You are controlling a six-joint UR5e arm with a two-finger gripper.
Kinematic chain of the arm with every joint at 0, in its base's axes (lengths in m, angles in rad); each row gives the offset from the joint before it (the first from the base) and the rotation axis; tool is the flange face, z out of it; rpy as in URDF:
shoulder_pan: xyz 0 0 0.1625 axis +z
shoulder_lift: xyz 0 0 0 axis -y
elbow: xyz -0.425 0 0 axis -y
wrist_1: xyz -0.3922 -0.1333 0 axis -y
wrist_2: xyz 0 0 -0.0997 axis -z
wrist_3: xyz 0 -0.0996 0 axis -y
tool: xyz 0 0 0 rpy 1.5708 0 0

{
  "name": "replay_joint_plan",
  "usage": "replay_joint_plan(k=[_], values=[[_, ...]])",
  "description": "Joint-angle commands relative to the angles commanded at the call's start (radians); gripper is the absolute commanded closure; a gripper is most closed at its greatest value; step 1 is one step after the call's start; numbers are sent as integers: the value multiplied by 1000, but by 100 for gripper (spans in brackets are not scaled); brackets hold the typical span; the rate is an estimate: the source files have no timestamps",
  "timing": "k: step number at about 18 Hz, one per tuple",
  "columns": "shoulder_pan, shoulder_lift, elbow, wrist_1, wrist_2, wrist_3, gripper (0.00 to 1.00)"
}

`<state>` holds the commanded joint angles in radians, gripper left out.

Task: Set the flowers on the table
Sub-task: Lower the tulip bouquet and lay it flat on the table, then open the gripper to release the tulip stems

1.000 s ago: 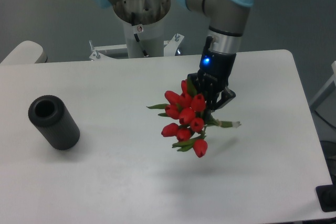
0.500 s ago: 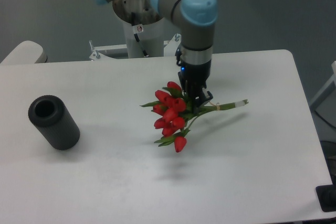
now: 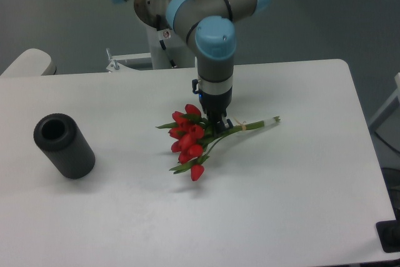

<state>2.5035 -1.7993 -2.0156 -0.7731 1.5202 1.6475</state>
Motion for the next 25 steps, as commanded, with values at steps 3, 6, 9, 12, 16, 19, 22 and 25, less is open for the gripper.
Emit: replay_joint_plan(k=[3,6,9,12,16,19,22,25], values=[[-12,-20,0,3,2,0,73],[-18,-34,3,3,0,6,72],[-18,-45,11,8,-2,6,64],[-11,-45,72,8,-2,2,0],[24,-51,162,6,-18,6,0],[35,-86,286,-20,-46,5,0],[57,-109,394,-93,-52,5,0],[90,-137,498,-182,-51,5,0]])
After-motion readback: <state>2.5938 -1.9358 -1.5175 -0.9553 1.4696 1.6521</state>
